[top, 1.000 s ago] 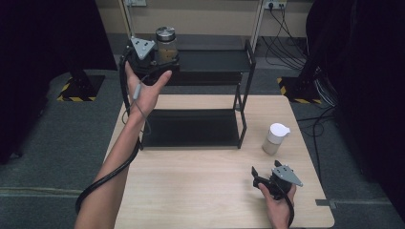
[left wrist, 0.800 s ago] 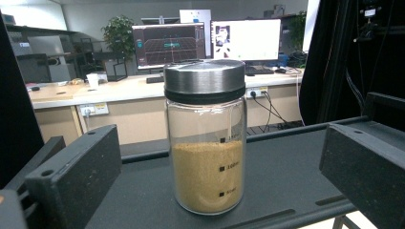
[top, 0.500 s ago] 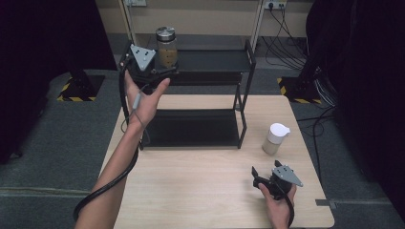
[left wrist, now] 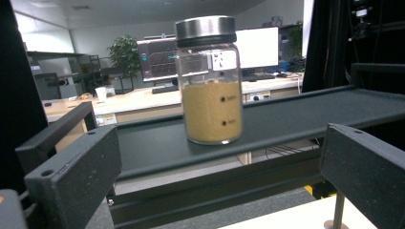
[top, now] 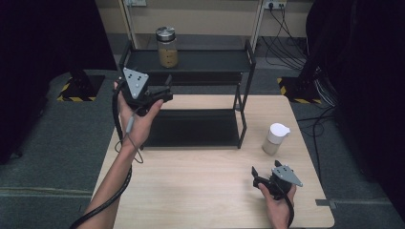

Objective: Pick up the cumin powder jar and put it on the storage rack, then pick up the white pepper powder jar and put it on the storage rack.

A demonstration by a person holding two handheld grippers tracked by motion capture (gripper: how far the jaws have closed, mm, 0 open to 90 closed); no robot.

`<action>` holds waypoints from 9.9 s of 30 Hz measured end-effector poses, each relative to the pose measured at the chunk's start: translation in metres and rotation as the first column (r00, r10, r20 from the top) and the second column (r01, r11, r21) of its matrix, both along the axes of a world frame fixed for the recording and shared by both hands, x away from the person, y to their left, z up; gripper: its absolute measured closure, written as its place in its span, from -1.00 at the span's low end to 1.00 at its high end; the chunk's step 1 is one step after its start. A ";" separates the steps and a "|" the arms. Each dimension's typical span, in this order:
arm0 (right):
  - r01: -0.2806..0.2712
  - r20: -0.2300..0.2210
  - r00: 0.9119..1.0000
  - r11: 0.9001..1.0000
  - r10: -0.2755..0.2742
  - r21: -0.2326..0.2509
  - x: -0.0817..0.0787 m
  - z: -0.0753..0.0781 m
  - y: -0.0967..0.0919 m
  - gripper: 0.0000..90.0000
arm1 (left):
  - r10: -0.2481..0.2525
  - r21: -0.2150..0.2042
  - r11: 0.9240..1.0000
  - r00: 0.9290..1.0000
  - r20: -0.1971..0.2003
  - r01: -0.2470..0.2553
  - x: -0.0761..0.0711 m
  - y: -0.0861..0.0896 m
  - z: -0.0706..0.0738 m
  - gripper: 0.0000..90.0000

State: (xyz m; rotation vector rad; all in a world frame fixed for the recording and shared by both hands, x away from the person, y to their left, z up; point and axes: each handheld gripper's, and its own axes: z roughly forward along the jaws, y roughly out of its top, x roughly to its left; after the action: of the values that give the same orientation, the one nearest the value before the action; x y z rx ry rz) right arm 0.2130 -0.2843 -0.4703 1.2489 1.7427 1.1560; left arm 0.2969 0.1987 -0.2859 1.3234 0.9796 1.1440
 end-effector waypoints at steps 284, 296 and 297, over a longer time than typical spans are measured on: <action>-0.195 0.464 0.870 0.981 0.166 0.015 0.039 0.083 0.069 -0.31 | -0.187 -0.016 0.982 0.954 -0.233 0.189 -0.088 -0.011 -0.220 -1.00; -0.199 0.480 0.861 0.980 0.170 0.010 0.057 0.109 0.083 -0.31 | -0.188 -0.020 0.982 0.954 -0.235 0.188 -0.088 -0.011 -0.219 -1.00; -0.198 0.481 0.861 0.980 0.168 0.012 0.058 0.110 0.084 -0.31 | -0.189 -0.022 0.982 0.953 -0.236 0.189 -0.088 -0.011 -0.219 -1.00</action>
State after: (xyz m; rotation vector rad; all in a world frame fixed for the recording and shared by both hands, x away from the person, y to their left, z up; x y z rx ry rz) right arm 0.2711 -0.2006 -0.3601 0.7474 1.4745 1.4918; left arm 0.2088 0.1879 -0.5052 1.5450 0.9984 0.8541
